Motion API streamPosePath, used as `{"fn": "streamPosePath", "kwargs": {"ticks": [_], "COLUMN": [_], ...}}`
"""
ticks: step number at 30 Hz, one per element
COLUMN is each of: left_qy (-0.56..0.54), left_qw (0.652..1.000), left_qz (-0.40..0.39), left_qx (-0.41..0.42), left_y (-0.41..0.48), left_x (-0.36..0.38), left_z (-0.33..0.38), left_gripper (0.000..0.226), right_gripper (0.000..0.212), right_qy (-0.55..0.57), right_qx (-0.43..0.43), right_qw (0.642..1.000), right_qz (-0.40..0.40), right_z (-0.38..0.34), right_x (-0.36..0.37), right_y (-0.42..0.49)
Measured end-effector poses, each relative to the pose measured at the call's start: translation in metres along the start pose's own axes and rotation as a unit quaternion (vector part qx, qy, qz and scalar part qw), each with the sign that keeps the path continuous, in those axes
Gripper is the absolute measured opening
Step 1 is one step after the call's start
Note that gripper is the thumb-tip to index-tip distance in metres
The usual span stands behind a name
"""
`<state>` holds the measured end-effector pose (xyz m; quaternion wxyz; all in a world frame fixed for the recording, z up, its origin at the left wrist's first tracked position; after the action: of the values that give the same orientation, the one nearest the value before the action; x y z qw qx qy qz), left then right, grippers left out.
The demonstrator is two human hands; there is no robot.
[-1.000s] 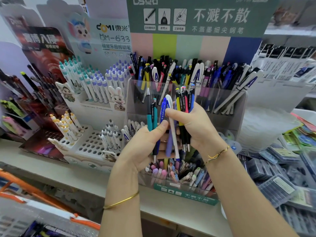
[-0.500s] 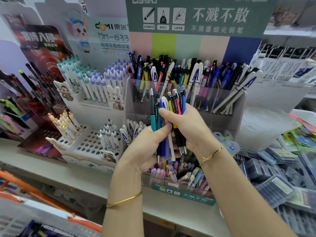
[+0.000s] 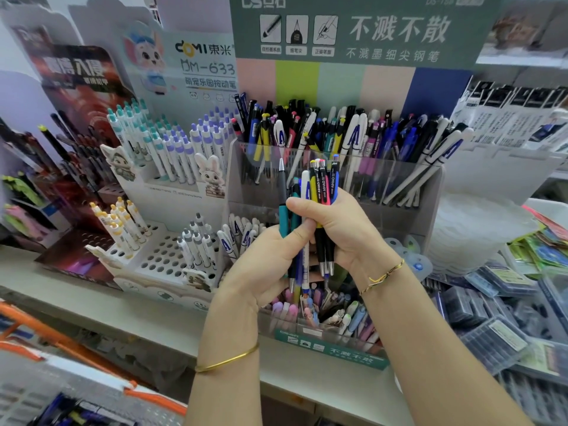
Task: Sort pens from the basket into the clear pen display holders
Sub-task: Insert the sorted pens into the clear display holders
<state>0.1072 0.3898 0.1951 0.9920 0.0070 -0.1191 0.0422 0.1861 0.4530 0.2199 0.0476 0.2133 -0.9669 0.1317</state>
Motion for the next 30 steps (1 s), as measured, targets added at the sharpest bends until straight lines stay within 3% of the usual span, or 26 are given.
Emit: {"fn": "streamPosePath", "kwargs": {"ticks": [6,9,11,16,24,30], "left_qy": [-0.009,-0.01,0.044,0.143,0.273,0.331], "left_qw": [1.0,0.999,0.997,0.99,0.96,0.94], "left_qz": [0.022,0.049,0.066,0.005,-0.047,-0.055], "left_qx": [0.006,0.012,0.016,-0.006,-0.052,-0.056], "left_y": [-0.001,-0.001,-0.002,-0.012,-0.013,-0.01], "left_x": [-0.012,-0.021,-0.03,-0.032,-0.035,-0.034], "left_z": [0.001,0.002,0.001,0.009,0.01,0.01], "left_gripper": [0.051,0.035,0.023,0.015,0.01,0.016], "right_gripper": [0.01,0.008,0.007,0.007,0.046,0.013], "right_qy": [0.06,0.081,0.106,0.131,0.178,0.171], "right_qx": [0.006,0.024,0.032,0.025,0.052,0.041], "right_qw": [0.997,0.995,0.993,0.991,0.979,0.984], "right_qz": [0.043,0.046,0.035,0.0,-0.09,-0.039], "right_z": [0.0,-0.001,-0.003,-0.012,-0.015,-0.015], "right_x": [-0.009,-0.013,-0.014,-0.014,-0.007,-0.005], "right_y": [0.002,0.004,0.002,-0.001,-0.001,-0.003]}}
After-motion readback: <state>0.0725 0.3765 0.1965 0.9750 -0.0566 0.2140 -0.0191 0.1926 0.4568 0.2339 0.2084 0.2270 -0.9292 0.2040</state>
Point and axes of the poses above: each hand's wrist, its own y-axis towards the middle knuckle, its own x-axis out of the palm, z = x × y, the point moved 5 cm from there along y, towards the middle knuckle, and after that the axes turned 12 degrees about x, right-handed, at the moved point
